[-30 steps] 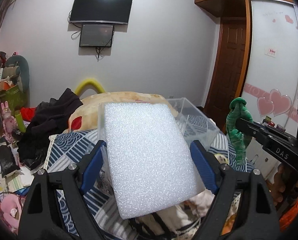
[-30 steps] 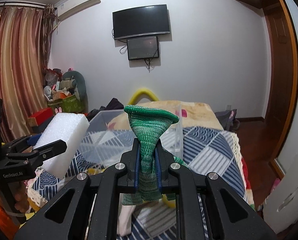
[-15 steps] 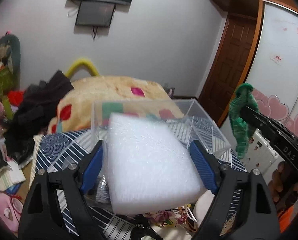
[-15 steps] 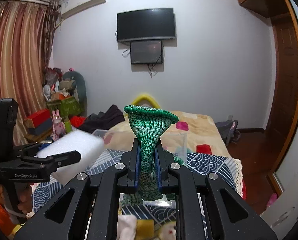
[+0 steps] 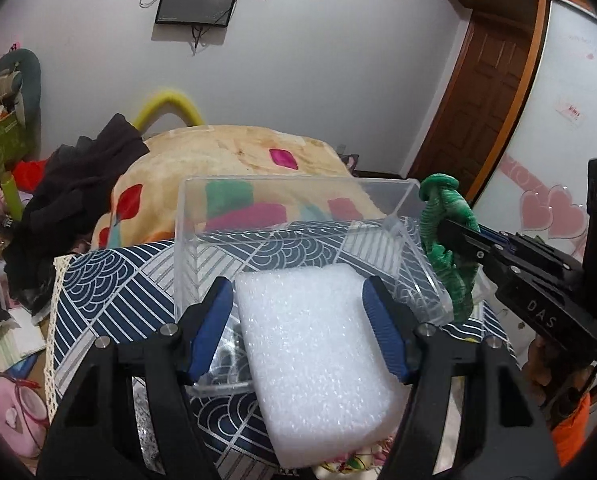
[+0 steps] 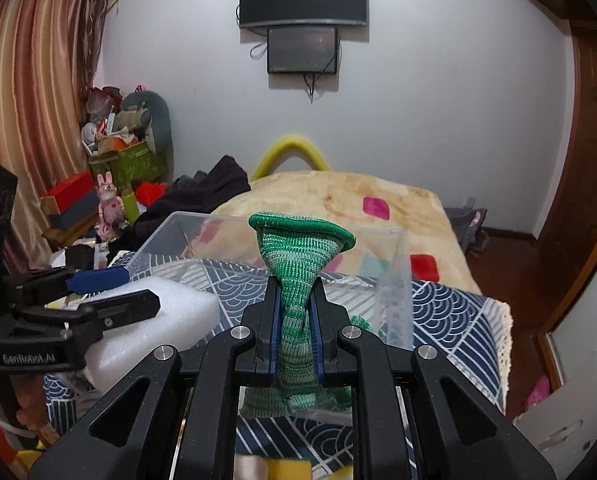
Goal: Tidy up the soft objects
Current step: 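Drop the green sock into the clear box with the right tool while the left carries foam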
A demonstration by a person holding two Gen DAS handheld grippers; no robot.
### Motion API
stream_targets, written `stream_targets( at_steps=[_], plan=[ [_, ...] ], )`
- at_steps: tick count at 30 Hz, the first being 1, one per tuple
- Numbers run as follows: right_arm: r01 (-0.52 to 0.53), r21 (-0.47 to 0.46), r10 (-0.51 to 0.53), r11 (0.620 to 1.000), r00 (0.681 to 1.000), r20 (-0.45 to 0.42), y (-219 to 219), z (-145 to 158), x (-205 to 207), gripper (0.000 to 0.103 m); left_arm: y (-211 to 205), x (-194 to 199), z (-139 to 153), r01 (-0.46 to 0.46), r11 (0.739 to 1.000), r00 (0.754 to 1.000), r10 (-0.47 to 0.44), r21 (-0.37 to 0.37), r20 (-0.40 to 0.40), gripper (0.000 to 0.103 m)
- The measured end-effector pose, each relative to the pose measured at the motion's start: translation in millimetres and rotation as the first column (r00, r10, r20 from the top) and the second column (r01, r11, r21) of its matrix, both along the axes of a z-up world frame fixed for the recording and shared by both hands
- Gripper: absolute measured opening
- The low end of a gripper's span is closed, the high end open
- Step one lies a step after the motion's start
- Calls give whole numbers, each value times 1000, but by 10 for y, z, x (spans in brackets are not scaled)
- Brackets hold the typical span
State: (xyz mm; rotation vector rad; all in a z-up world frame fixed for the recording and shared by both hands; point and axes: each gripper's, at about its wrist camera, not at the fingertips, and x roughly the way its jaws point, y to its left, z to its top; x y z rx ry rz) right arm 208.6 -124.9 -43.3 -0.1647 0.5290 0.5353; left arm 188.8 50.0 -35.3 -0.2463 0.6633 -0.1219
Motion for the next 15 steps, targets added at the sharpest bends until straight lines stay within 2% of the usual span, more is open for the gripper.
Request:
stream_targets(
  at_steps=[7, 10, 12, 15],
  plan=[
    [-6, -81, 0, 997, 997, -76, 151, -140, 179, 12, -44, 166, -3, -55, 995, 998, 57, 82, -26, 67],
    [-6, -81, 0, 997, 998, -70, 99, -155, 148, 20, -69, 115, 49, -59, 992, 998, 59, 113, 3, 67],
    [-11, -56, 7, 998, 998, -68, 37, -132, 107, 29, -85, 54, 95, -48, 992, 999, 46, 116, 22, 68],
    [-10, -41, 8, 999, 999, -45, -22, -71, 37, 32, -122, -46, 174, -44, 990, 998, 38, 132, 51, 68]
  ],
)
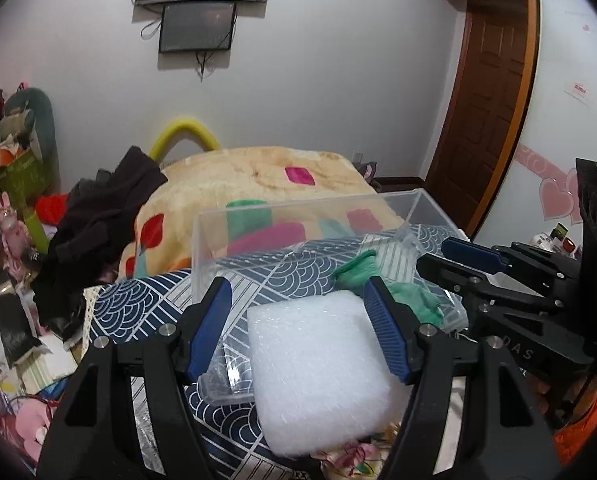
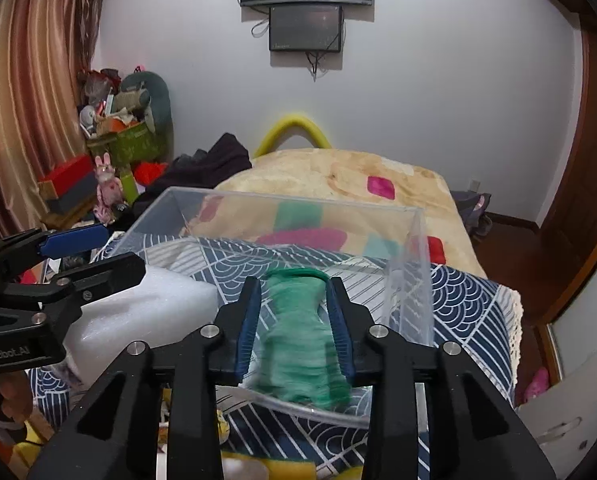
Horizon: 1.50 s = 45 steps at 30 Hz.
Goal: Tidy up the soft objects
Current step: 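Lower the white foam sheet into the clear box and open the left tool, then grasp the yellow felt doll head with the right tool while the left tool grasps the steel wool bag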
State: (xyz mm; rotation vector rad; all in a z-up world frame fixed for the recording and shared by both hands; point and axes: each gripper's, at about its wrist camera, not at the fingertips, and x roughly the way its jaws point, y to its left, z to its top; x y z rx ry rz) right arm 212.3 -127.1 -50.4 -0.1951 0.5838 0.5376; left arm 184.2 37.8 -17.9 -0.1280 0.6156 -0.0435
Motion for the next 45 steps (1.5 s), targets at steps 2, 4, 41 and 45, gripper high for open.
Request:
stream_targets(
  at_steps=[2, 4, 41, 45],
  plan=[
    [-5, 12, 5, 1000, 1000, 17, -23, 51, -73, 36, -7, -54, 47, 9, 1000, 1000, -9, -2, 12, 70],
    [-7, 23, 6, 1000, 999, 40, -50, 102, -140, 43, -3, -115, 98, 17, 1000, 1000, -16, -15, 25, 74],
    [143, 4, -142, 990, 987, -72, -787, -679, -458, 70, 699, -720, -1000, -114, 993, 979, 118, 29, -166, 90],
    [140, 45, -135, 989, 986, -99, -857, -683, -468, 70, 750, -663, -1126, -121, 993, 973, 120, 7, -195, 73]
  ],
)
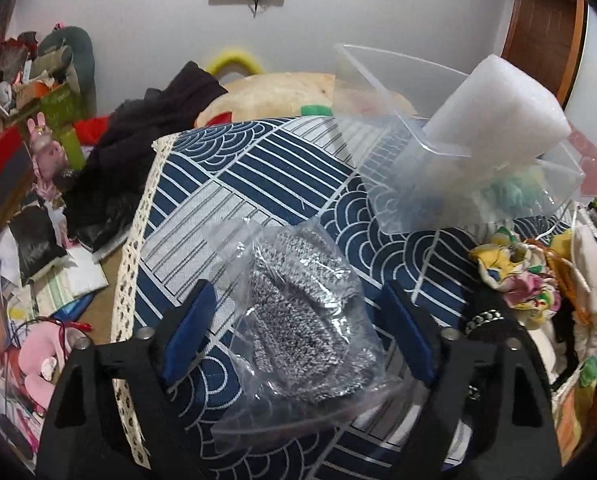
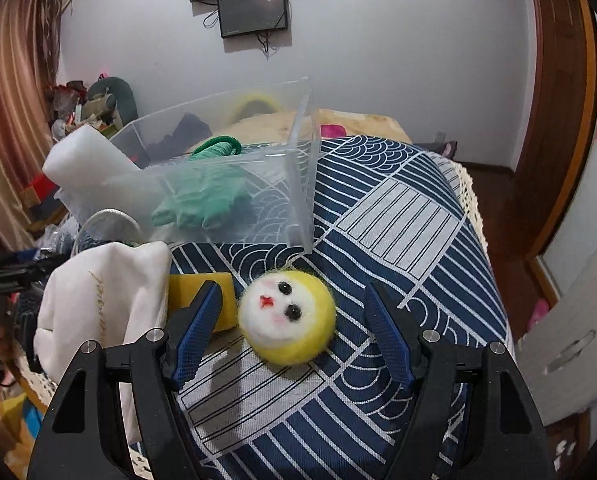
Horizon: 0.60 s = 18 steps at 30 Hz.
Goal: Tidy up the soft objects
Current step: 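Grasp the yellow felt doll head with the right tool while the left tool grasps the steel wool bag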
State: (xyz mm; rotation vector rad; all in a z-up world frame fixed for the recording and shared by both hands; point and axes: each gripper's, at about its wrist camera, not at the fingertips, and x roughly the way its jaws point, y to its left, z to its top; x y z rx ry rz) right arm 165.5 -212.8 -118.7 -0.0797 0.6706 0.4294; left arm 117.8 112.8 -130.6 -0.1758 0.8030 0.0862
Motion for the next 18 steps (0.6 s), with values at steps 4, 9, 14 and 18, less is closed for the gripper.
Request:
stream_targets(
  at_steps=[4, 9, 14, 18],
  plan=[
    [-9, 9, 9, 1000, 1000, -3, -19, 8, -75, 66, -86, -29, 31, 35, 999, 999, -36, 29, 18, 48],
    [-30, 31, 30, 999, 999, -18, -16, -4, -62, 46, -199, -93, 93, 85, 996, 996, -86, 29, 26, 30],
    [-35, 43, 36, 998, 999, -27, -33, -9, -51, 40, -322, -185, 274, 118, 993, 991, -118, 5, 61, 29],
    [-25, 45, 25, 999, 999, -19, -64, 11, -67, 39, -421, -270, 456, 136, 991, 985, -136, 11, 109, 29]
  ],
)
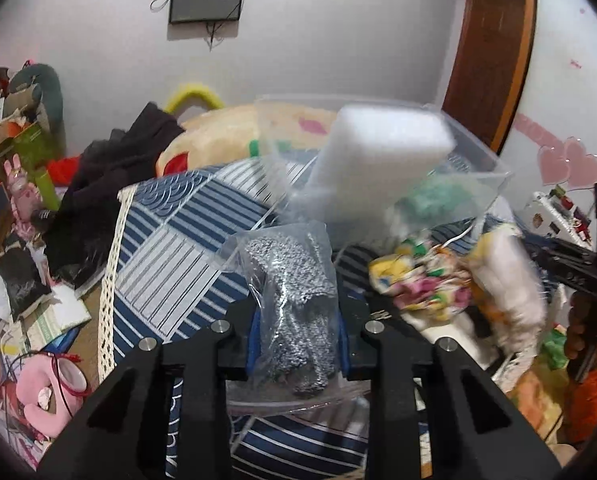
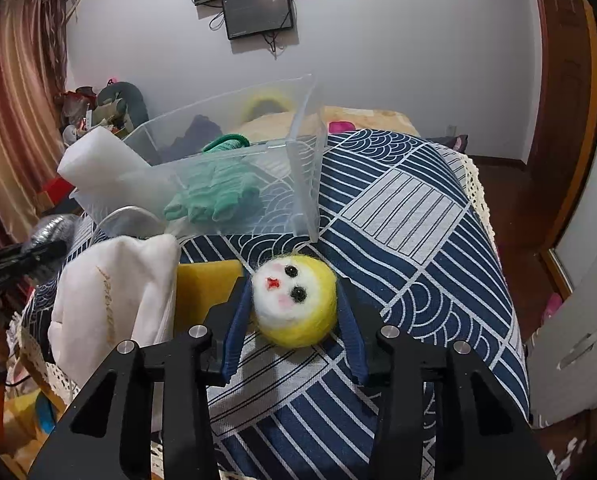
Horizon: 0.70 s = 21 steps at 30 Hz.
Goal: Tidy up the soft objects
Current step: 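Grasp the yellow felt doll head with the right tool while the left tool grasps the steel wool bag, then place the doll head into the box with the right tool while the left drops the steel wool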
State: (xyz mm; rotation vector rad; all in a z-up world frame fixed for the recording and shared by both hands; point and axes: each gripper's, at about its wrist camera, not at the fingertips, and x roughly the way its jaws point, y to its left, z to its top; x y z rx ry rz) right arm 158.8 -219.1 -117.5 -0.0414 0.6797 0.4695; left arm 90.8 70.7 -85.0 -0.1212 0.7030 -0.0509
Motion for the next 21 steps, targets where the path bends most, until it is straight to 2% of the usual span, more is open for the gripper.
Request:
stream_targets(
  at_steps=[10, 15, 21],
  plan=[
    [11, 23, -13, 1000, 995, 95, -43, 301, -119, 39, -203, -65, 407, 85, 996, 993, -81, -42, 86, 29],
    [-15, 40, 9, 999, 990, 142, 19, 456, -137, 39, -312, 185, 507, 99, 994, 991, -95, -36, 95, 29],
    [-43, 56, 32, 997, 983, 183, 165, 609, -64, 39, -352, 579, 519, 91, 995, 994, -87, -47, 72, 29]
  ],
)
